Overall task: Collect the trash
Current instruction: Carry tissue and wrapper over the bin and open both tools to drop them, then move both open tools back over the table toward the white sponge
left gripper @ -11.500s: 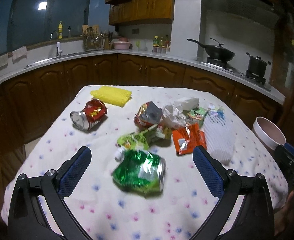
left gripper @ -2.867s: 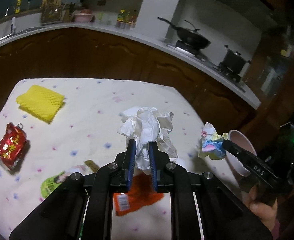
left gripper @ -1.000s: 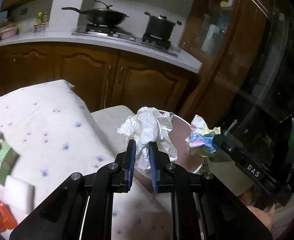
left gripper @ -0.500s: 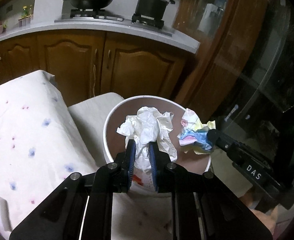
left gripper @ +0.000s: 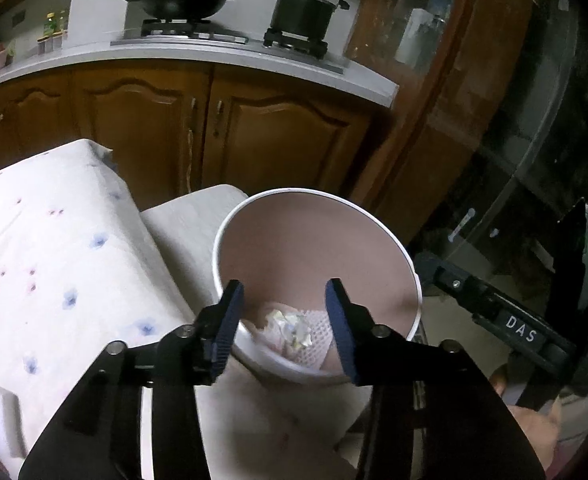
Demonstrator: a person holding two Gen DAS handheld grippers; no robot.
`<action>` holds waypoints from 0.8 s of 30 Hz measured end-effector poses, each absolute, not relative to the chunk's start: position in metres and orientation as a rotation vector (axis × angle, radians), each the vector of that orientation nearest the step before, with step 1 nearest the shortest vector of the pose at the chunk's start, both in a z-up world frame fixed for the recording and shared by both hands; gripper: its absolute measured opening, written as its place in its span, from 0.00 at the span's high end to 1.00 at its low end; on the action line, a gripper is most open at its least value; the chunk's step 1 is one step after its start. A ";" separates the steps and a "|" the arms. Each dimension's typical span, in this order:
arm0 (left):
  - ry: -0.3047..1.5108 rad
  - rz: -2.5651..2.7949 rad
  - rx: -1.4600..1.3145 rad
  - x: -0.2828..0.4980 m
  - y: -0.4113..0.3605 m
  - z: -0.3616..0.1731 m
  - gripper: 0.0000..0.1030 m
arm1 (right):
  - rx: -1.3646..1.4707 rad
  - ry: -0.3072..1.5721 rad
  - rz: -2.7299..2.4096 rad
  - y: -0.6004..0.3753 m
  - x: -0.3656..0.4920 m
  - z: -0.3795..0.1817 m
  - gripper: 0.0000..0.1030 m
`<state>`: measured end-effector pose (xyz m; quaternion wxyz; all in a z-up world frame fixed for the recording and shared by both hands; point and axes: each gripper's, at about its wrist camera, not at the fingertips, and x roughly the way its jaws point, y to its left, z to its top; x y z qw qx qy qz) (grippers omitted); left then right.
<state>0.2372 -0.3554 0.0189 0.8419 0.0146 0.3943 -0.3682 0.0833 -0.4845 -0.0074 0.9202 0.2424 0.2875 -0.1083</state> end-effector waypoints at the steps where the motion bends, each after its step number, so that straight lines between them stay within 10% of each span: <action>1: 0.831 -0.772 0.026 0.236 -0.351 0.020 0.55 | 0.498 0.589 -0.222 -0.483 0.082 -0.006 0.51; 8: 0.816 -0.733 0.000 0.229 -0.322 0.027 0.49 | 0.494 0.552 -0.189 -0.470 0.073 0.009 0.27; 24: 0.740 -0.595 -0.070 0.202 -0.230 0.048 0.38 | 0.477 0.475 -0.085 -0.418 0.063 0.037 0.17</action>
